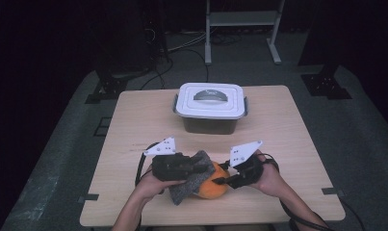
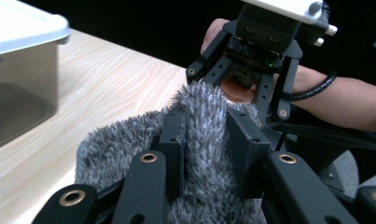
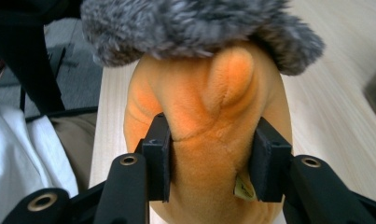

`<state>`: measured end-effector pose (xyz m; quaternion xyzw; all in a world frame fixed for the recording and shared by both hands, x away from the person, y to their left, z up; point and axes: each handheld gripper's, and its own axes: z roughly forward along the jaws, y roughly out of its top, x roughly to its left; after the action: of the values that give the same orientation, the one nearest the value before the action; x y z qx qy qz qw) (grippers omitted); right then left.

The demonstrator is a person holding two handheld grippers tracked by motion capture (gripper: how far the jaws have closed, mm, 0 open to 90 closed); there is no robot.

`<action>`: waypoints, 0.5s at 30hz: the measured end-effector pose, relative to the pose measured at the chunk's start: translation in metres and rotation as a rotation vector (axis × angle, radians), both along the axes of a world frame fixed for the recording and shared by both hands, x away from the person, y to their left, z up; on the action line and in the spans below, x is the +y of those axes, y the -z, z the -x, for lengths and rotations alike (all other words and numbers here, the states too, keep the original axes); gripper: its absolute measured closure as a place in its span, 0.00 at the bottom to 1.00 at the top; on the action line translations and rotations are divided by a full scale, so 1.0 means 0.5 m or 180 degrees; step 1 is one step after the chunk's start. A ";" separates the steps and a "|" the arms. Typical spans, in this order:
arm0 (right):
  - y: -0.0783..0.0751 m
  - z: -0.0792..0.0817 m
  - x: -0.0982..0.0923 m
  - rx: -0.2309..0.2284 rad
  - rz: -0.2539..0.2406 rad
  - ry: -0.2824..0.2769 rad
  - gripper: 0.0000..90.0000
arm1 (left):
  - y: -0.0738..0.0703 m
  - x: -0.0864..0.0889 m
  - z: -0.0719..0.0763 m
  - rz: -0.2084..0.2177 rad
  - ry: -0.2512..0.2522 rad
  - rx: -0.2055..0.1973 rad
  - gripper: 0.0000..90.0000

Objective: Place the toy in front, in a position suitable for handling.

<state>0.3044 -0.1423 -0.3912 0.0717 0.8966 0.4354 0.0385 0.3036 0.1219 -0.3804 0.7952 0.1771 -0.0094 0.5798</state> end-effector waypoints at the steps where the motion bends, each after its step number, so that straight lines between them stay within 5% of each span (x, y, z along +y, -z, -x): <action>1: 0.006 -0.004 0.006 -0.0018 0.0059 -0.0042 0.62 | 0.010 0.000 -0.003 -0.0082 -0.0026 0.0016 0.77; 4: 0.031 -0.014 0.004 0.0069 0.0055 -0.0117 0.61 | 0.038 0.003 -0.012 0.0003 0.0021 0.0202 0.77; 15: 0.048 -0.017 -0.065 0.0138 -0.0053 -0.0106 0.56 | 0.035 0.011 -0.009 -0.0102 -0.0007 0.0175 0.76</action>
<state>0.3128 -0.1746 -0.4150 0.0665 0.8946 0.4417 0.0111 0.3083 0.1273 -0.3978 0.8037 0.1939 -0.0278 0.5619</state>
